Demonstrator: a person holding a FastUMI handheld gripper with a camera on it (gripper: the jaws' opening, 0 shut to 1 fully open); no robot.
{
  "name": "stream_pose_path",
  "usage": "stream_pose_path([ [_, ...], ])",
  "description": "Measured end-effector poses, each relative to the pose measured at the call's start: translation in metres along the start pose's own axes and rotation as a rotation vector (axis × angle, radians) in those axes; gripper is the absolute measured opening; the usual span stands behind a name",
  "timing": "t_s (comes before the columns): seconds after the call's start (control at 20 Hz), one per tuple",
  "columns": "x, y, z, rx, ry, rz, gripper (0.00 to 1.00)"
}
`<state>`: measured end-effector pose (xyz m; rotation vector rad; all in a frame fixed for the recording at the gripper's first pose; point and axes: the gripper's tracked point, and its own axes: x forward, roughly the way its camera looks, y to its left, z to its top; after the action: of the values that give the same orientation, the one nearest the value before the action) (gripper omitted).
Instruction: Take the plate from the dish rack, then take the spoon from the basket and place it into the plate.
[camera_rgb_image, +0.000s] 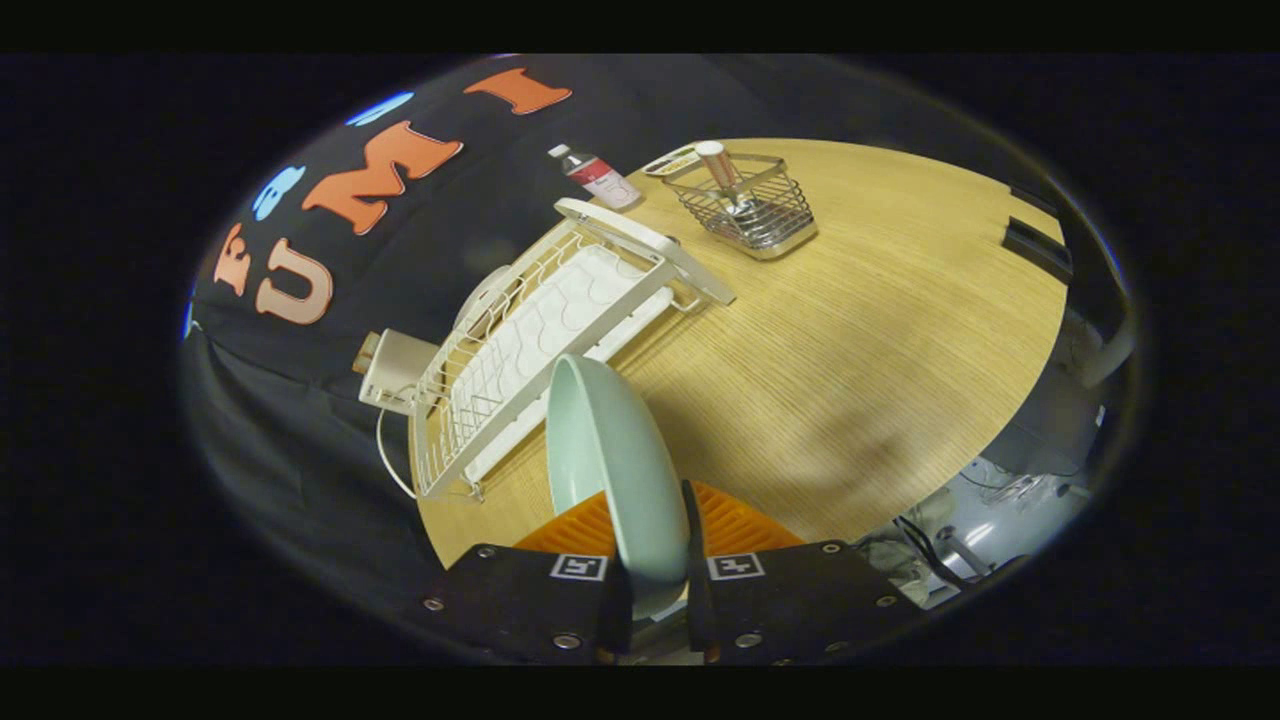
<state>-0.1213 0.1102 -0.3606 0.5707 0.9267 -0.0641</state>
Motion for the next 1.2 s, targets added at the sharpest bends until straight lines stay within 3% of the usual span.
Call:
stream_pose_path([
  [0.2, 0.005, -0.010, -0.001, -0.036, 0.019, -0.057, 0.33],
  [0.35, 0.006, -0.018, 0.006, -0.082, 0.014, -0.096, 0.50],
  [0.85, -0.018, -0.040, 0.086, -0.249, -0.160, -0.197, 0.87],
  [1.05, -0.032, -0.048, 0.127, -0.323, -0.245, -0.230, 0.98],
  [1.2, -0.042, -0.049, 0.158, -0.378, -0.316, -0.258, 0.99],
])
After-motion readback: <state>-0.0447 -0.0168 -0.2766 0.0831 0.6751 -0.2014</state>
